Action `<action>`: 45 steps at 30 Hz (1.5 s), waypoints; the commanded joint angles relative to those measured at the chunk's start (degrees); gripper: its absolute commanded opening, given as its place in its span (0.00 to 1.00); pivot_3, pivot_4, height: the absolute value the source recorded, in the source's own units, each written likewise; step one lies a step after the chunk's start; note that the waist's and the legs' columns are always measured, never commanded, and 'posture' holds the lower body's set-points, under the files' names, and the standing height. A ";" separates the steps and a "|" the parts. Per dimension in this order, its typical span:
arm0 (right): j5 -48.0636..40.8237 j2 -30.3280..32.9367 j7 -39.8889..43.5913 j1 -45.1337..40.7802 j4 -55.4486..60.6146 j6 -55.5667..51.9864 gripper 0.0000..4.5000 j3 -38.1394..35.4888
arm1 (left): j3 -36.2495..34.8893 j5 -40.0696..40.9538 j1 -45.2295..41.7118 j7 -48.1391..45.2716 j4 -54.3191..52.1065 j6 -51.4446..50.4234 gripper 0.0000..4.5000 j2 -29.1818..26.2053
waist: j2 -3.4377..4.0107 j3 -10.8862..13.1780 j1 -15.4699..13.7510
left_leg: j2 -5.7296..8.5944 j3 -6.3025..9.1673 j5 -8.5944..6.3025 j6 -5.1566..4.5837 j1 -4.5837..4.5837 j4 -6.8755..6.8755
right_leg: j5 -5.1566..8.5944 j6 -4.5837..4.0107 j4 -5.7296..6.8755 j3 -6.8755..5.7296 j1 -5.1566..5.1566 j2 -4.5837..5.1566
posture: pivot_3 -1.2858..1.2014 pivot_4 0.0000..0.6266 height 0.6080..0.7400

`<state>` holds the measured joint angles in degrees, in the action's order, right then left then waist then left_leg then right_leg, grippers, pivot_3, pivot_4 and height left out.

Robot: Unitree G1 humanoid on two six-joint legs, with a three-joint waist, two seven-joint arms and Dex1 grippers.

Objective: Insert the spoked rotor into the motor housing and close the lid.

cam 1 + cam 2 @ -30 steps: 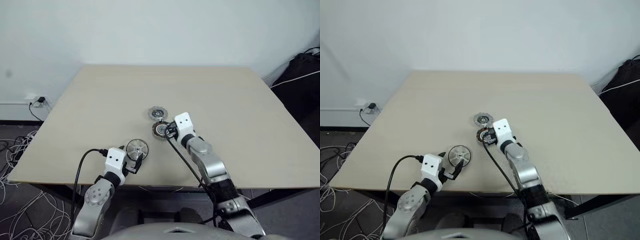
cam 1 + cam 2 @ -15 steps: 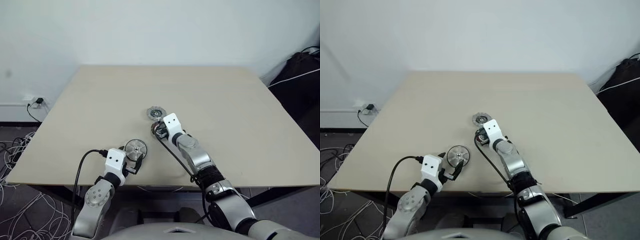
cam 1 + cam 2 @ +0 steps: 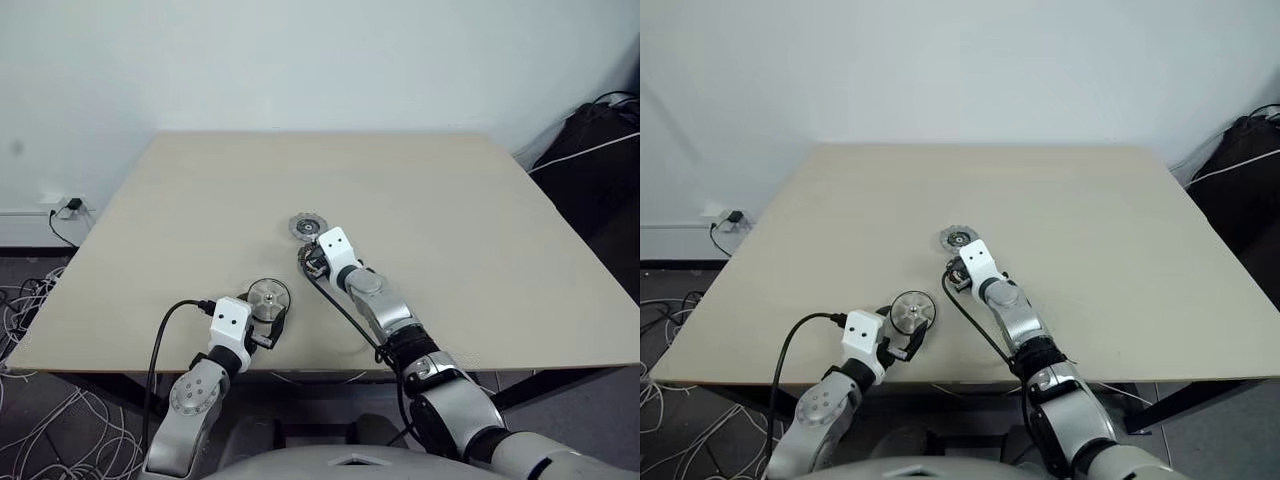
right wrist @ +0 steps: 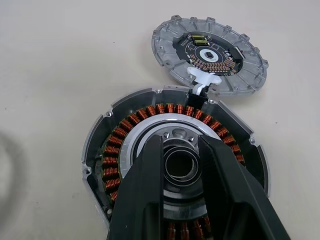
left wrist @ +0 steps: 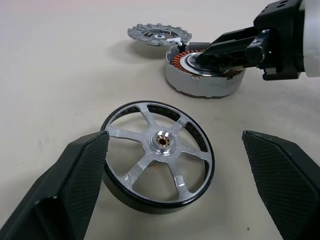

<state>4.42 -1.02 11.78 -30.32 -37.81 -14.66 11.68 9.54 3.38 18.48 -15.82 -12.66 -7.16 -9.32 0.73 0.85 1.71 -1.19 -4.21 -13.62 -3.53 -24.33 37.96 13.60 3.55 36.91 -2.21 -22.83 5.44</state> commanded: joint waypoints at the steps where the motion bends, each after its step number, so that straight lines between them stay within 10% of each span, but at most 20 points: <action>1: -0.26 -0.60 0.44 -2.32 -0.25 2.38 0.15 -0.77 | -0.18 -0.21 -0.43 0.32 -1.25 1.17 1.00 0.12 | 0.01 0.00 0.02 | -0.01 0.00 0.01 0.01 0.00 0.00 | 0.00 0.00 0.00 0.00 0.00 -0.01 | 0.52 0.00 1.00; 7: -0.88 -0.98 1.90 -1.92 1.53 3.20 0.59 -1.02 | -0.22 -0.12 -0.53 0.27 -1.13 1.19 1.00 0.05 | 0.01 0.01 0.05 | -0.02 -0.02 0.01 0.02 0.00 -0.02 | -0.01 -0.01 0.00 0.01 -0.02 -0.02 | 0.52 0.00 1.00; 12: -2.01 -0.70 3.44 -0.95 8.42 2.12 0.59 -1.72 | 0.05 -0.11 -0.67 0.16 -1.03 1.17 1.00 0.11 | 0.02 0.01 0.06 | -0.03 -0.03 0.01 0.02 -0.01 -0.03 | -0.01 -0.02 0.00 0.03 -0.05 -0.02 | 0.52 0.00 1.00; 21: -0.70 1.16 4.17 -1.12 15.90 -6.73 0.01 -0.39 | 0.25 -0.11 -1.44 -0.06 -0.48 1.03 1.00 0.36 | 0.02 0.01 -0.10 | -0.04 -0.04 0.00 0.03 -0.02 -0.04 | -0.01 -0.03 -0.01 0.03 -0.08 0.02 | 0.52 0.00 1.00; 34: 3.60 9.57 16.15 -0.22 25.26 -17.37 0.01 10.18 | 0.26 -0.15 -0.58 0.69 -0.50 1.56 1.00 0.80 | 0.02 0.01 -0.19 | -0.04 -0.08 0.02 0.04 -0.25 -0.06 | -0.03 -0.08 -0.01 0.06 -0.34 0.02 | 0.52 0.00 1.00; 42: 5.51 14.31 21.21 -1.68 24.83 -18.66 0.49 14.03 | 0.53 -0.13 -0.97 0.79 -0.07 1.54 1.00 1.08 | 0.00 0.02 -0.31 | -0.04 -0.08 0.02 0.04 -0.25 -0.02 | -0.04 -0.09 0.00 0.05 -0.34 0.01 | 0.52 0.00 1.00; 45: 5.59 14.36 22.38 -2.52 24.22 -18.82 0.49 14.52 | 0.54 -0.13 -0.94 0.75 0.02 1.61 1.00 1.19 | 0.00 0.02 -0.29 | -0.04 -0.08 0.02 0.04 -0.25 -0.03 | -0.04 -0.09 0.00 0.05 -0.35 0.00 | 0.52 0.00 1.00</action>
<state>9.66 13.51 33.51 -30.63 -14.38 -33.43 26.48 9.82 3.36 18.23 -15.06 -11.94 -6.90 -8.42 0.73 0.87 1.42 -1.24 -4.29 -13.60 -3.50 -24.58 37.93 13.56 3.46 36.90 -2.15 -23.18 5.44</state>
